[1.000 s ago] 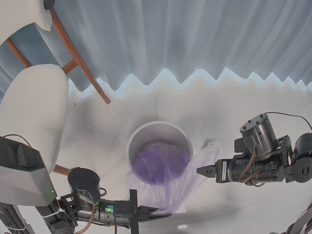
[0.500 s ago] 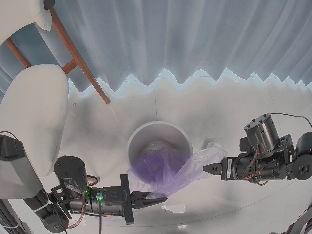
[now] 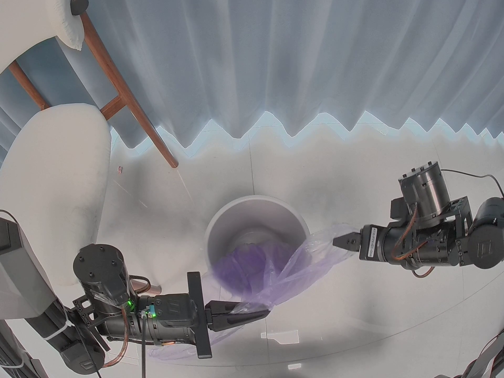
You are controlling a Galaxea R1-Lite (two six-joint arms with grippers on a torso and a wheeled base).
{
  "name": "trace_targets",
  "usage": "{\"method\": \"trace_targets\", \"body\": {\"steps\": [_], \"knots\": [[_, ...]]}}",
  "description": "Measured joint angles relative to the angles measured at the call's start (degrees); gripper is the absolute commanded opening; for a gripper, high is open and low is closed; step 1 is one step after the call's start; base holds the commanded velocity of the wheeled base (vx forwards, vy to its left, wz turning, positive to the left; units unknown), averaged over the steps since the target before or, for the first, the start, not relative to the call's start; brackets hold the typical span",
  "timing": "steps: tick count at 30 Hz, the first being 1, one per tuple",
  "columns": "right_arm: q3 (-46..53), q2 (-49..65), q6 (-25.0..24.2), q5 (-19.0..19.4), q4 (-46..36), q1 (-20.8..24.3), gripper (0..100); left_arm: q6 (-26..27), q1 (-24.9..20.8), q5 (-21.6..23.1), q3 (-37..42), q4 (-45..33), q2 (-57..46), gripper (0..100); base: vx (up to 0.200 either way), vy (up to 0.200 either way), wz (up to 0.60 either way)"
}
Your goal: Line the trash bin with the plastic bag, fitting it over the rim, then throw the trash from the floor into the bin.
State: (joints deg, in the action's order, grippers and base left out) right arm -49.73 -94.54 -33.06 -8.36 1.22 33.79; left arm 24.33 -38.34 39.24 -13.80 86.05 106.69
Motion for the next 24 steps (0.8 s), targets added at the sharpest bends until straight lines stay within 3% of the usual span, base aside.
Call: {"method": "trace_targets", "body": {"steps": [1, 2, 10, 16, 24], "knots": [[-0.7, -0.2, 0.0, 0.0, 0.8, 0.0, 100, 0.0, 0.0, 0.0, -0.1, 0.0, -0.1, 0, 0.000, 0.000, 0.00], [-1.2, -0.3, 0.0, 0.0, 1.5, 0.0, 0, -0.1, 0.0, -0.1, -0.3, 0.0, -0.1, 0, 0.000, 0.000, 0.00], [-1.2, -1.2, -1.9, 2.1, 7.6, 0.2, 0, -1.7, 0.1, -0.3, -3.8, -0.8, -0.1, 0, 0.000, 0.000, 0.00], [0.6, -0.6, -8.8, 7.5, 13.3, 0.9, 0, -2.7, 0.6, -1.3, -4.9, -0.8, 0.7, 0, 0.000, 0.000, 0.00], [4.9, -0.5, -12.1, 8.8, 31.6, 1.8, 0, -7.4, 2.8, -5.4, -8.9, -0.5, 3.4, 0, 0.000, 0.000, 0.00]]}}
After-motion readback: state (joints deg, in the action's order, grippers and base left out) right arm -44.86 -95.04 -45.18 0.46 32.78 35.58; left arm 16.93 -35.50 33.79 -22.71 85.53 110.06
